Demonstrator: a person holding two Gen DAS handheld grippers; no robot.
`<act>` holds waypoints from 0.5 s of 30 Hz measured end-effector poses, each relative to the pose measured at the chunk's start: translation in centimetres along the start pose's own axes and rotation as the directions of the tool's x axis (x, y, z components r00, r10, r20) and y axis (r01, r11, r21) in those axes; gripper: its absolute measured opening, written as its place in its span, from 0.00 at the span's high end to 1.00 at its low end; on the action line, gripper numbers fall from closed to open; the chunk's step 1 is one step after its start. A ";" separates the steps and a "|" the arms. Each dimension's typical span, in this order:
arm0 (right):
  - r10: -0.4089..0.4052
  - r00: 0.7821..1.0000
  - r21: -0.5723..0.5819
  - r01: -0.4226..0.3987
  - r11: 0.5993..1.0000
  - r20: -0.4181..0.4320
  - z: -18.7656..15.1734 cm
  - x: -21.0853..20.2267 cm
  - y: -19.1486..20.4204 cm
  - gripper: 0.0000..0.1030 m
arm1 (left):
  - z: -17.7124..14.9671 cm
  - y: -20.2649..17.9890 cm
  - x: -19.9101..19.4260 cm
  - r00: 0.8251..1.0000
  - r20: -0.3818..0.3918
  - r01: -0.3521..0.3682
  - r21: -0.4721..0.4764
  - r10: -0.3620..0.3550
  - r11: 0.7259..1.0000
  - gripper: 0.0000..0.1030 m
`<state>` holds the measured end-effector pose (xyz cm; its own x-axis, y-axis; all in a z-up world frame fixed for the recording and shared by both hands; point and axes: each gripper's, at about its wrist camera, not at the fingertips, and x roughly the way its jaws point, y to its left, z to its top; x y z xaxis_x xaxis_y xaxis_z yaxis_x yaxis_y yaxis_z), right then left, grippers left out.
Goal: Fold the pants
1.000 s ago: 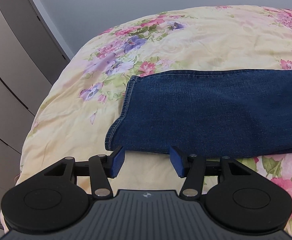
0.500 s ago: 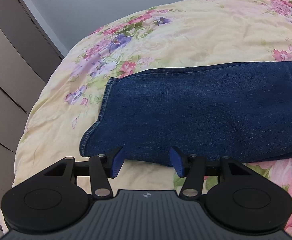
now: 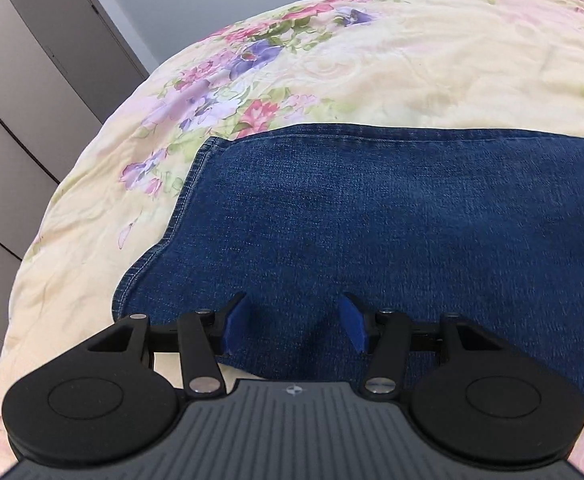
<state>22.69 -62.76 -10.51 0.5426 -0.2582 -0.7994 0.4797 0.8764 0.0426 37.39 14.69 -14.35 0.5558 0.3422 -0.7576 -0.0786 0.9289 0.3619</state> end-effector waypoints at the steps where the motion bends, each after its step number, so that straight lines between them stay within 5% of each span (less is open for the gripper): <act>1: -0.011 1.000 0.009 0.011 1.000 -0.008 0.4 1.3 -0.2 0.95 | 0.1 0.1 0.1 1.000 0.001 0.003 -0.004 -0.003 1.000 0.39; 8: 0.007 0.998 0.085 -0.002 0.996 -0.066 0.8 6.5 -1.1 0.95 | 0.3 0.6 0.6 1.000 -0.002 0.019 -0.036 -0.019 0.999 0.34; 15: -0.085 0.996 -0.048 0.084 0.995 -0.017 0.6 3.6 1.1 0.94 | -0.3 4.0 -1.6 0.998 0.004 0.063 -0.133 -0.063 0.989 0.34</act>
<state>25.59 -62.98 -13.00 0.4878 -0.3245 -0.8104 0.4897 0.8702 -0.0537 35.91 17.90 -11.91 0.5633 0.2826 -0.7764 -0.1533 0.9591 0.2379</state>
